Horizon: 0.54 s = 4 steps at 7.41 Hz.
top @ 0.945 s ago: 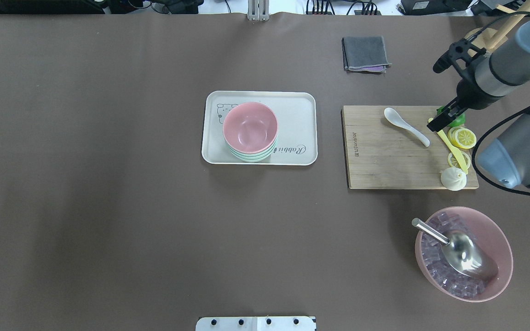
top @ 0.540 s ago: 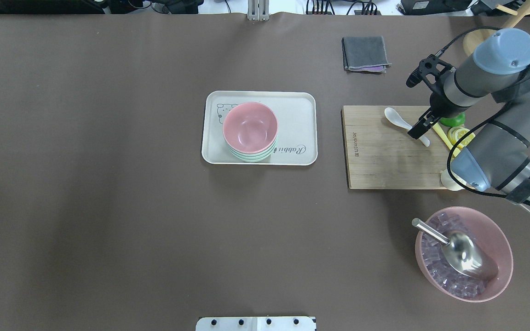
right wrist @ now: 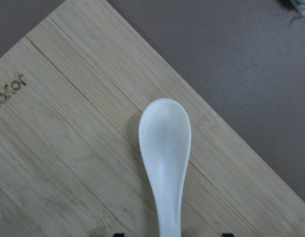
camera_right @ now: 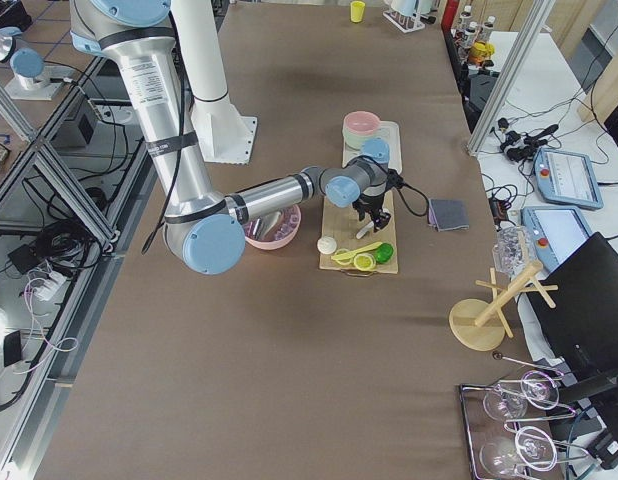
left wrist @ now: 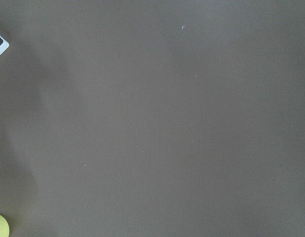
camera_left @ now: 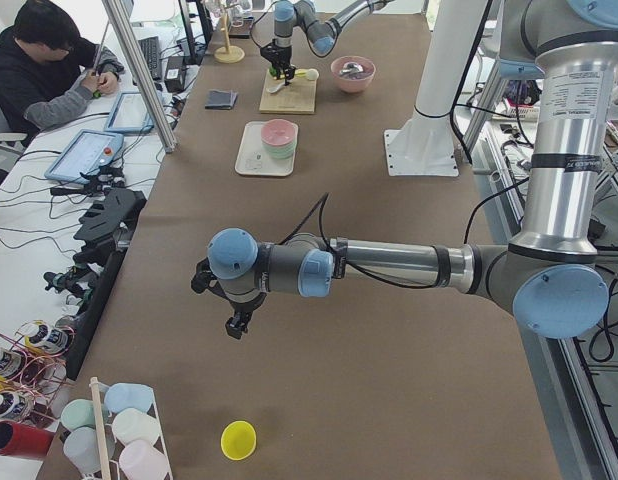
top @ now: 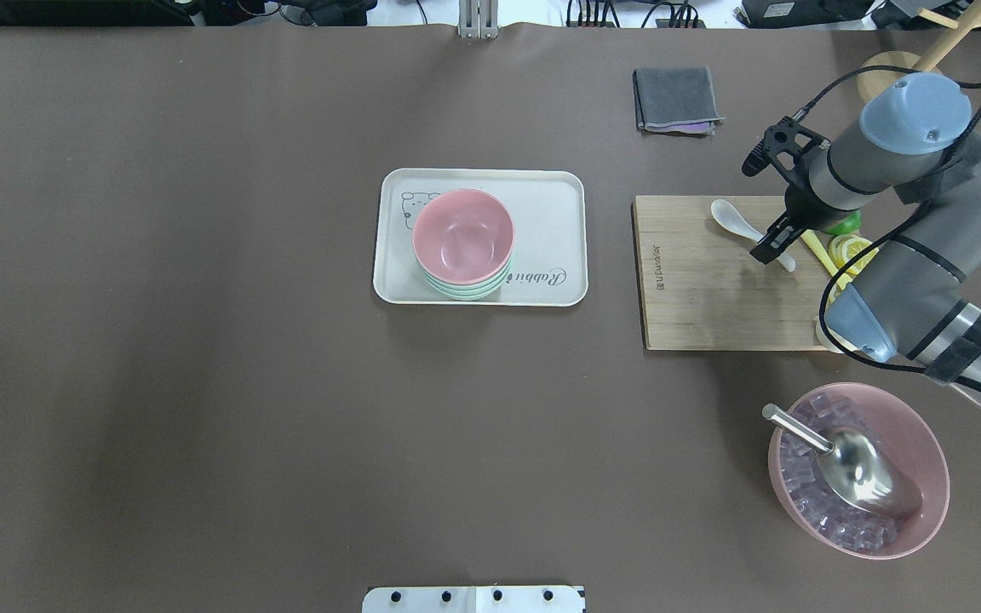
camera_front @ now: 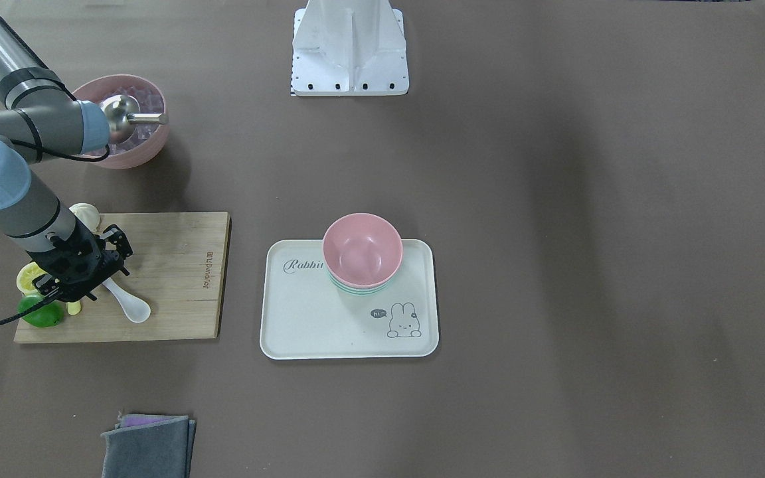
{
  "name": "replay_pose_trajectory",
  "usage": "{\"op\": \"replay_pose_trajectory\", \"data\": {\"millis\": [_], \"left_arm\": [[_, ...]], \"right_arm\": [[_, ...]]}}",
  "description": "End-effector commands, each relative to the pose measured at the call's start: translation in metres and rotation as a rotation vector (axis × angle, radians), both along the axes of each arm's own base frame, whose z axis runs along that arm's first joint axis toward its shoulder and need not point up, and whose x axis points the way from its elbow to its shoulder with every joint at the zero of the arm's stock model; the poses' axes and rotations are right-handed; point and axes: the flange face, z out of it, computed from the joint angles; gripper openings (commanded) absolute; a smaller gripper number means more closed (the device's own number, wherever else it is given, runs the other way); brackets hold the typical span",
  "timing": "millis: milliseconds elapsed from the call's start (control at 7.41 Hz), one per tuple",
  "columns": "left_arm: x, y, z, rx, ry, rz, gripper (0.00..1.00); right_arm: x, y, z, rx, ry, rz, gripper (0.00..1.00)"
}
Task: Stack pink bowl on green and place spoon
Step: 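Lower the right gripper onto the white spoon and grasp it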
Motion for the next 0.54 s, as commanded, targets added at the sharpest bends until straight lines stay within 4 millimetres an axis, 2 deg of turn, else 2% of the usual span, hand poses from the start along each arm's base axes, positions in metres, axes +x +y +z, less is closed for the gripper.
{"op": "replay_pose_trajectory", "data": {"millis": [0,405], "left_arm": [[-0.0007,0.0005,0.0012,-0.003,0.000,-0.003,0.98],[-0.0006,-0.0001,-0.0003,0.000,0.002,-0.001,0.98]], "right_arm": [[-0.0022,0.0020,0.0028,-0.004,0.003,-0.003,0.53],[-0.0031,0.0023,0.0037,-0.007,0.005,0.000,0.48]]}}
